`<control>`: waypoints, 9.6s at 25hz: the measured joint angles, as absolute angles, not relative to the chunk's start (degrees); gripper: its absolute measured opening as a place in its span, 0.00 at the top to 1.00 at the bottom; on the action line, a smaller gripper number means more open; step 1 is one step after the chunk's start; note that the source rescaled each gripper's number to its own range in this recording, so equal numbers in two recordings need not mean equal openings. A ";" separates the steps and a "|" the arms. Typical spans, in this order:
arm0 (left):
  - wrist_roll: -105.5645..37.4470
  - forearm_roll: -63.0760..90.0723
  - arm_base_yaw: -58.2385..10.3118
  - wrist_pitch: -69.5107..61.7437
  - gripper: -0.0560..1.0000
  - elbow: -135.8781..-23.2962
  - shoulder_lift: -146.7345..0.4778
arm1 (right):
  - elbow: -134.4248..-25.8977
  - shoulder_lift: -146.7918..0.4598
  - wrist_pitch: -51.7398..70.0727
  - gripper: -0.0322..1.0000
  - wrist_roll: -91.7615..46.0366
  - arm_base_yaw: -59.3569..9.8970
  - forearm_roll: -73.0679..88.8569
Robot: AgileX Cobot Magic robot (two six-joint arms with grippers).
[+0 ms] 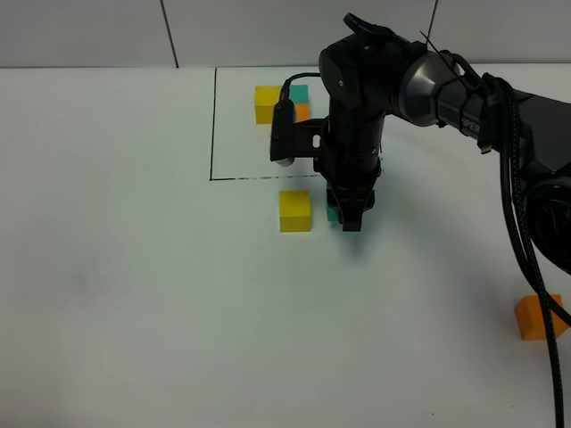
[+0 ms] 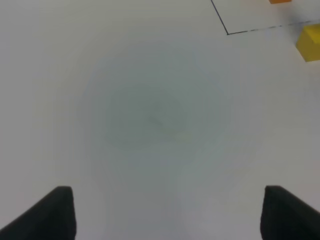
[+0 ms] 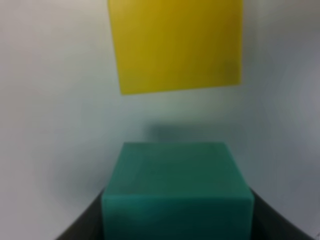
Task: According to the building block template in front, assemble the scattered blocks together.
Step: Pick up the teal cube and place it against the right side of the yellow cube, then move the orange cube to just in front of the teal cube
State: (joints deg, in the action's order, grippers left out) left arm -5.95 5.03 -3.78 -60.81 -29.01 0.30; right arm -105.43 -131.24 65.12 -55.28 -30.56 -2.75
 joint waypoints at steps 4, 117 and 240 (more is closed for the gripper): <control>-5.95 4.99 -3.78 -60.81 0.23 -29.01 0.30 | -105.43 -131.53 64.76 0.96 -55.28 -30.50 -2.88; -5.88 4.92 -3.78 -60.81 0.23 -29.01 0.30 | -107.25 -136.87 61.58 0.96 -62.61 -30.46 1.39; -5.84 4.91 -3.78 -60.81 0.23 -29.01 0.30 | -85.26 -125.60 50.73 0.96 35.96 -38.57 -4.27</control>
State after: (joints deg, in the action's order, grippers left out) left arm -5.84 4.91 -3.78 -60.81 -29.01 0.30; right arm -85.26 -125.60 50.73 35.96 -38.57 -4.27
